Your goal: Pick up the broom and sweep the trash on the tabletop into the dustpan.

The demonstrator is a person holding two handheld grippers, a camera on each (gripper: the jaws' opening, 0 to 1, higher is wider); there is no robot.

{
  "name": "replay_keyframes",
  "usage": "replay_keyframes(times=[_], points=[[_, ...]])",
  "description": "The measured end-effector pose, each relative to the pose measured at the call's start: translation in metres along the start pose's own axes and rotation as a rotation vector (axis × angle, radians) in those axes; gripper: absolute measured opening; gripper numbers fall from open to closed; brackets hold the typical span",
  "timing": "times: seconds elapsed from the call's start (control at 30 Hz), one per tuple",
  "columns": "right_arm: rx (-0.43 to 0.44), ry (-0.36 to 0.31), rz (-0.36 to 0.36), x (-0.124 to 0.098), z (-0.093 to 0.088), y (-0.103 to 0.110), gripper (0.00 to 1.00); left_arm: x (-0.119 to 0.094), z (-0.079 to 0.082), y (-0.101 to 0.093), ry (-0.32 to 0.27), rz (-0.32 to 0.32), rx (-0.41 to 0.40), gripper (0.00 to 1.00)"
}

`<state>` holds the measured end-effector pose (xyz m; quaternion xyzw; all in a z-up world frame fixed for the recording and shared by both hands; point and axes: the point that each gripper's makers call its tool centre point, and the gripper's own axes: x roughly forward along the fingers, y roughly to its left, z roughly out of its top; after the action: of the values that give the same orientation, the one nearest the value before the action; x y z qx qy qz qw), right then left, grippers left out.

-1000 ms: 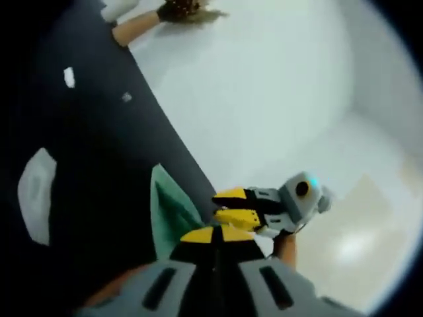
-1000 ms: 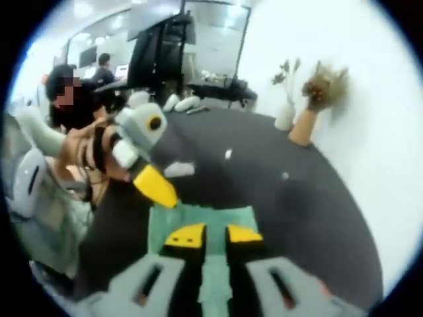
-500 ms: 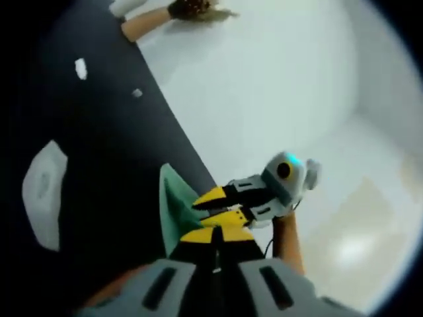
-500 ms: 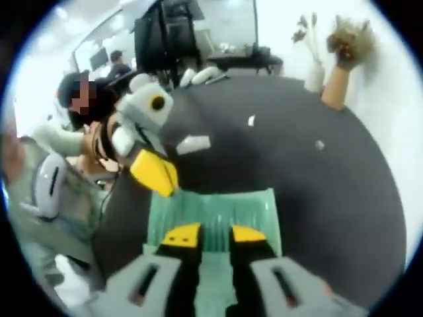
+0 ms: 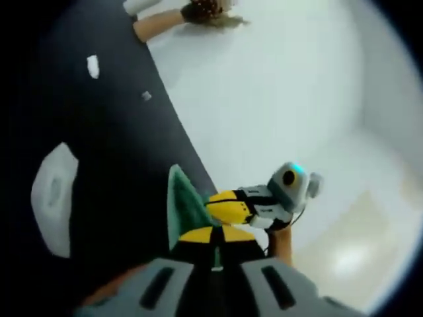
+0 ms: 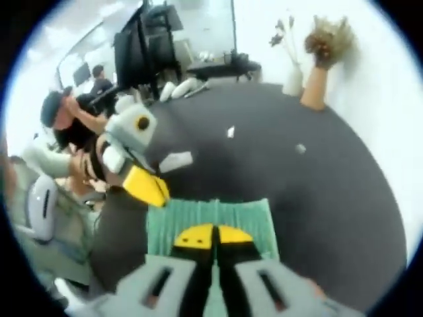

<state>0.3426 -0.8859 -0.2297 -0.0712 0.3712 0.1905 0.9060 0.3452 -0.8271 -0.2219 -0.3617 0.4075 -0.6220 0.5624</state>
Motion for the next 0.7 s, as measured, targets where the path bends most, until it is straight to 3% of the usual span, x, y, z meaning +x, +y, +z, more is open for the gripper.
replay_keyframes(times=[0.1,0.23,0.5,0.7], points=[[0.000,-0.034,-0.056,-0.005,0.002,-0.002,0.00,0.000,0.008,-0.013,-0.031,-0.043,-0.025,0.22],[0.004,-0.063,-0.086,-0.010,0.005,0.001,0.00,0.002,0.014,-0.023,-0.045,-0.048,-0.002,0.34],[0.008,-0.094,-0.122,-0.017,0.018,0.000,0.00,0.013,0.009,-0.025,-0.044,-0.026,0.015,0.45],[-0.009,-0.105,-0.134,-0.024,0.027,-0.002,0.00,0.025,0.008,-0.018,-0.075,0.000,-0.052,0.45]])
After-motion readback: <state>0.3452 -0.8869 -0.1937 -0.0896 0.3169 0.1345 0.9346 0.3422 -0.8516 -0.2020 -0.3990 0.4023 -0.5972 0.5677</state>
